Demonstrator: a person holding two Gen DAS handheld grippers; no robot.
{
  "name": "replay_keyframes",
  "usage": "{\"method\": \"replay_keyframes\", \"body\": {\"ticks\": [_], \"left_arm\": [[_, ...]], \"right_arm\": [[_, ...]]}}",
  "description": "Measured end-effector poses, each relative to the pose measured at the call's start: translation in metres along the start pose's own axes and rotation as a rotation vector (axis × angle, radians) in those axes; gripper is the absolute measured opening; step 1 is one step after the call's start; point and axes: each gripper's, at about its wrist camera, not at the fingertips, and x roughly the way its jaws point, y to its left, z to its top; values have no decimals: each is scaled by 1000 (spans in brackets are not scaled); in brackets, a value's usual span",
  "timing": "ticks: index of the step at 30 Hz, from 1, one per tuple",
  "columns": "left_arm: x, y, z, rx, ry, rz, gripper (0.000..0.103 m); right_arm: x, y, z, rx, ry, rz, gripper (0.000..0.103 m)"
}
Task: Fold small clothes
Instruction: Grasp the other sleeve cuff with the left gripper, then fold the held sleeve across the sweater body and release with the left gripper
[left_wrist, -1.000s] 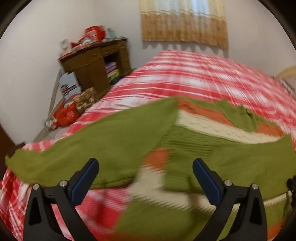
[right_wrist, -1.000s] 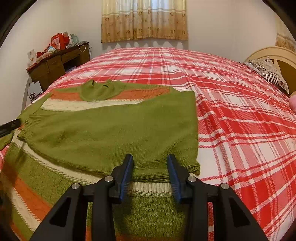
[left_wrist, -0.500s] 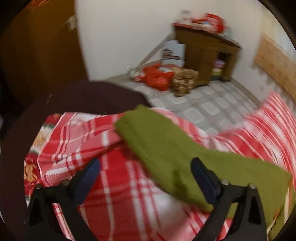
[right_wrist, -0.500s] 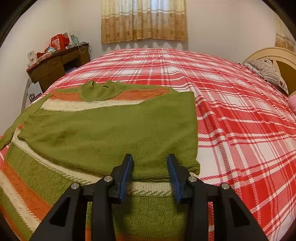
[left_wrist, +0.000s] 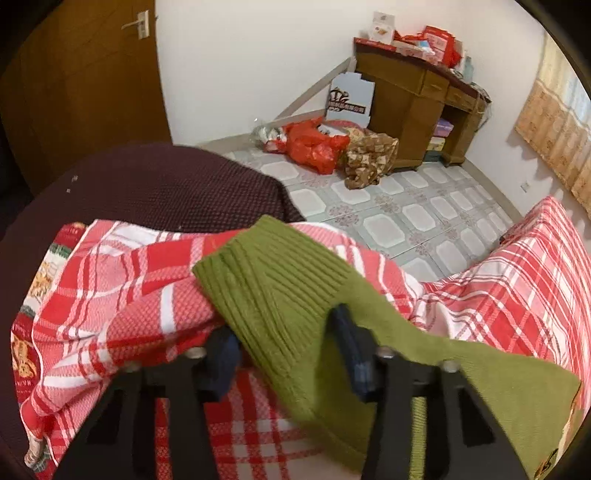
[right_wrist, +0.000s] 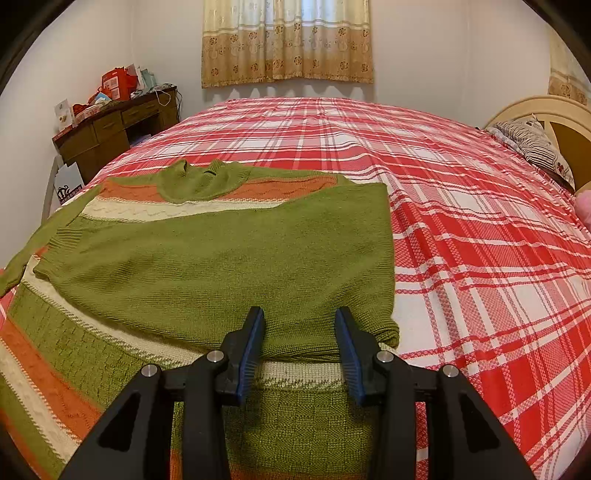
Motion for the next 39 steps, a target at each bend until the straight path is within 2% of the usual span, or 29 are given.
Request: {"method": "replay_keyframes", "body": {"ticks": [1,2,5,9,12,18,22,24,29,33,36,39], "left_arm": [[-3,-3,0,9,-4,-18,26],[-3,-5,0,15,-4,-26,14],[-6,-9,1,29,-14,-23,8],[-21,-14,1,46,-58,-31,6],[-48,-24,2,74,-136,-66,6],[-110,-66,-11,193,-271,-186,6],[-156,-106,-47,340,-334,-313,6],[-171,-126,-71,418,-337,-383,6],[-196,-172,-135,599,-343,-474,6],[-208,-205,-181,724,-327,-519,6],[-209,-226,-210,815,-306,-530,6],[-209,-236,-229,865,-264,-525,6]], "right_arm": [[0,0,0,0,0,0,41],[0,0,0,1,-1,1,41],[0,0,0,1,-1,0,42],[-1,0,0,3,-2,2,42],[-1,0,0,5,-5,3,42],[-1,0,0,6,-7,3,42],[-1,0,0,6,-8,3,42],[-1,0,0,7,-8,3,42],[-1,0,-1,9,-9,4,42],[-1,0,-1,9,-11,4,42],[-1,0,-1,10,-10,5,42],[-2,0,-1,13,-13,8,42]]}}
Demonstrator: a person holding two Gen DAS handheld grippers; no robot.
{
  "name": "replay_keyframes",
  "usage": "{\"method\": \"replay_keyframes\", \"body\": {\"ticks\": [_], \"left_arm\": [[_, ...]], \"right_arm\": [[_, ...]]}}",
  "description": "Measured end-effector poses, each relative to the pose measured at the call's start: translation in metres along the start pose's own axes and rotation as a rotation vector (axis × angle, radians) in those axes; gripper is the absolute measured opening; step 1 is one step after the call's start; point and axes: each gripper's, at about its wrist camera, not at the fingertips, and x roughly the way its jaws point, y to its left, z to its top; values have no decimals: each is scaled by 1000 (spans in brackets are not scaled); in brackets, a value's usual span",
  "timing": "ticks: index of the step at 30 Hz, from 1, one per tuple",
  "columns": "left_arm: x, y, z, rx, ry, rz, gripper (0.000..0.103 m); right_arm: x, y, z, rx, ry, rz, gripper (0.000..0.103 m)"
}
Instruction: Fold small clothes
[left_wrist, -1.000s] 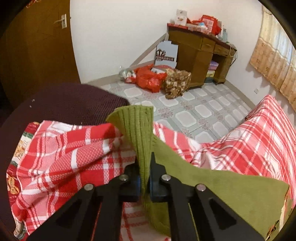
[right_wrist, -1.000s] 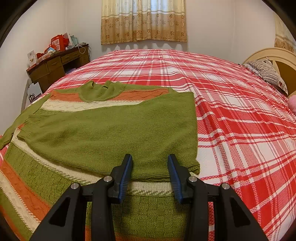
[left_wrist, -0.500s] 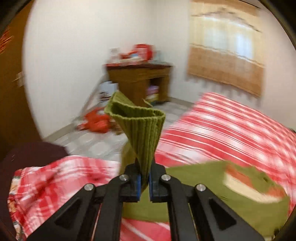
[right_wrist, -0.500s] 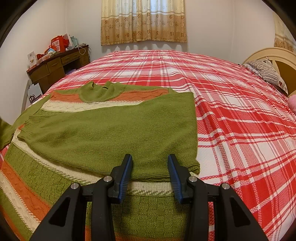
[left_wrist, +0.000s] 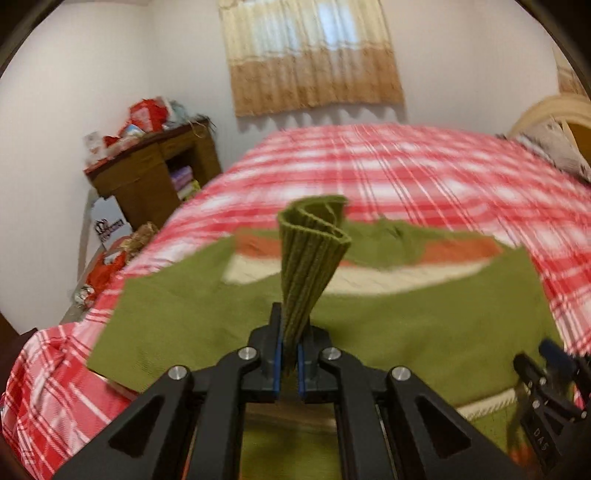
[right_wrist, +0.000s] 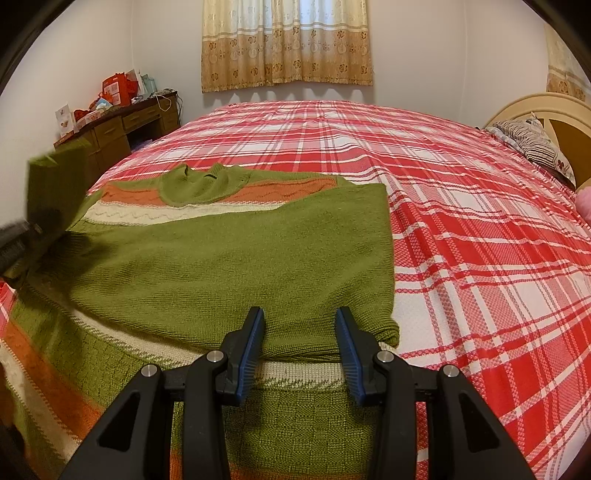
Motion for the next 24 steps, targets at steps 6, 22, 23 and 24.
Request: {"method": "replay_keyframes", "body": {"ticks": [6,22,23,24], "left_arm": [[9,-8,-26,65,137,-78,42],[-5,107,-78,-177,107,149,84],[-1,109,-79,-193,114,146,84],[3,112,-85,-229,115,129,85]], "right_arm": [[0,0,0,2,-1,2,42],[-16,36,39,167,36,322,58],[-12,49,44,164,51,366,64],[-8,58,47,161,61,390,64]]}}
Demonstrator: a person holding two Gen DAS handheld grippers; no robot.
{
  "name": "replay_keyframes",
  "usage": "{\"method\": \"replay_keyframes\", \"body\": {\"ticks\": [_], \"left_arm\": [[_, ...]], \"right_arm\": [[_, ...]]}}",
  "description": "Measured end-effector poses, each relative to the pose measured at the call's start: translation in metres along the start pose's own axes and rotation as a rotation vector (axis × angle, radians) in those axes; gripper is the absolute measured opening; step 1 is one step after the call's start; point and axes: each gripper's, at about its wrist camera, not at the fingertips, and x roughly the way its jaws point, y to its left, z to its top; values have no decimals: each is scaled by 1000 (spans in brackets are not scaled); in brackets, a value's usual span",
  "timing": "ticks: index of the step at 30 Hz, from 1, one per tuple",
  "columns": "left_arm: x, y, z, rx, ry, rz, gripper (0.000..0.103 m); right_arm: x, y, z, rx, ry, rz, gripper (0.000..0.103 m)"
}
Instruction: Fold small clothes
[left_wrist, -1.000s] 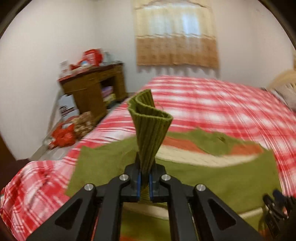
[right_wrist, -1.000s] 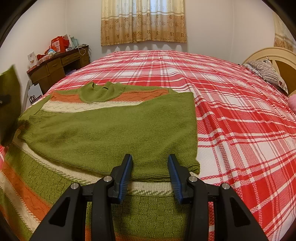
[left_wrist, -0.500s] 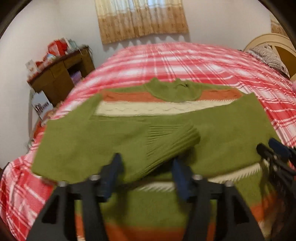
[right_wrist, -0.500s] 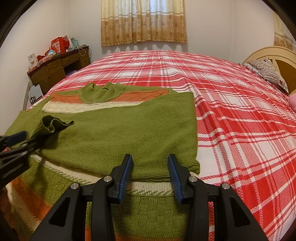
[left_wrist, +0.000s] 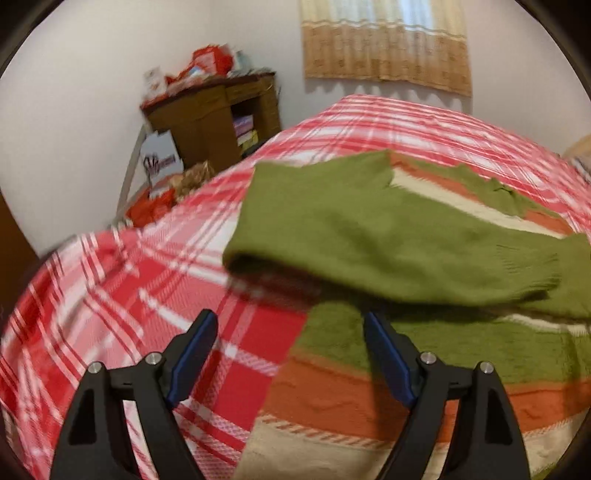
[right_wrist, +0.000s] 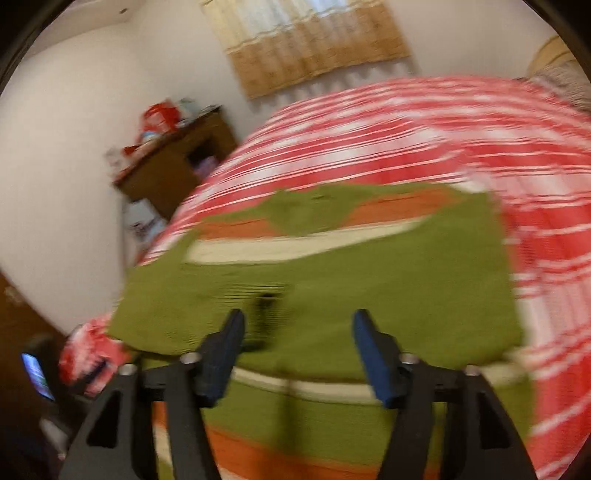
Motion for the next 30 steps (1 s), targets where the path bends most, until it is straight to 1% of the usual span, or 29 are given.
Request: {"method": "replay_keyframes", "body": {"ticks": [1,2,4,6,7,8,9,10,11,13,17,22,25,26,28,30], "left_arm": [[1,6,-3,-20,-6,-16,85],[1,8,-5,-41,-12,-35,86],[2,11,-6,-63,-12,-53,91],[2,11,-8,-75,-14,-57,93],[3,11,-8,-74,-16,-57,96],[4,9,-8,-70,-17,-52,97],[4,6,-8,-67,-16,-48,99],[3,8,-9,-66,-15,-51,101],[4,10,-9,-65,-15,-55,102],[6,11,-8,-67,-14,-63,103],[6,14,-6,-76,-17,-75,103],[8,15,-6,-80,-18,-77,103],[8,18,-7,-79,-19,-73,103],[8,19,-8,-80,-19,-74,103],[8,20,-8,-80,-19,-73,103],[8,19,-8,-79,-19,-72,103]], "right_arm": [[13,12,3,-9,19,23,64],[22,19,5,-21,29,28,64],[45,33,5,-55,68,2,64],[71,48,-1,-106,128,-49,62],[77,55,-3,-129,133,-70,57],[81,64,-8,-181,103,-134,45],[82,71,-10,-224,81,-167,36],[82,75,-11,-246,76,-171,11],[83,80,-12,-271,75,-170,7],[78,86,-11,-310,54,-197,6],[46,111,8,-378,-60,-196,5],[-8,126,47,-370,-218,-163,5],[-33,121,60,-360,-282,-165,5],[-40,117,63,-364,-300,-179,5],[-51,103,64,-378,-321,-229,5],[-53,84,64,-373,-319,-284,5]]}}
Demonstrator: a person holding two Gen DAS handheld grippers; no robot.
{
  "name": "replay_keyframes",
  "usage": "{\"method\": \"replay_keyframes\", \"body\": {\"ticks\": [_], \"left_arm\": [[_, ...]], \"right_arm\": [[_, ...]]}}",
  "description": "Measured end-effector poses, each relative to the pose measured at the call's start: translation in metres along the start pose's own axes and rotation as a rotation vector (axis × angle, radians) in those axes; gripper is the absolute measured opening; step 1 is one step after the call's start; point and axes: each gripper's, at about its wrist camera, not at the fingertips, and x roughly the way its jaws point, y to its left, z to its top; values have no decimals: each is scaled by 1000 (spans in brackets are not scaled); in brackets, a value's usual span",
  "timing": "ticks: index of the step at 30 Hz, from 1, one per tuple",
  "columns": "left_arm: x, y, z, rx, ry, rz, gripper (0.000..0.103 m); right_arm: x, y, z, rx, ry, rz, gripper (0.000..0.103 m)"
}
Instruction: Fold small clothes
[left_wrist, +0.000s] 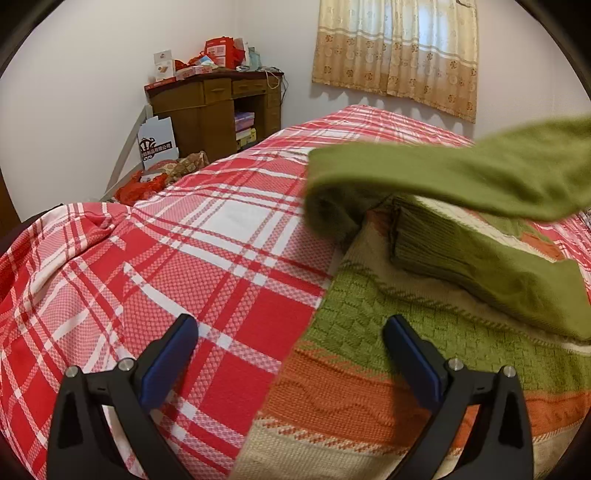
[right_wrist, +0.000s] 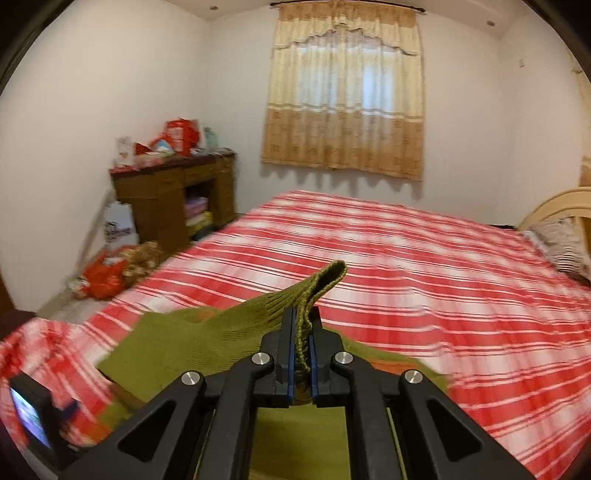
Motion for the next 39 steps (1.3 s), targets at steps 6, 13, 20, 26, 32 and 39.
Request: {"method": "replay_keyframes", "body": {"ticks": [6,13,20,26,32,39], "left_arm": [[1,0,0,4,1,6,103],[1,-1,0,8,2,16,103],[2,0,0,7,7,11,103],[-8,-5,14,48,41,21,103],[-30,-42,53,134,-85,0,103],[44,-65,64,190,66,121,103]], "right_arm": [[28,-55,-50,54,120,-94,5],[68,-89,-111,111,284,-126,6],[55,-124,-133,227,354,-157,40],[4,-151,-124,269,240,-339,40],[20,-108,-95,180,204,-124,40],[75,-79,-107,154,315,-40,40]]}}
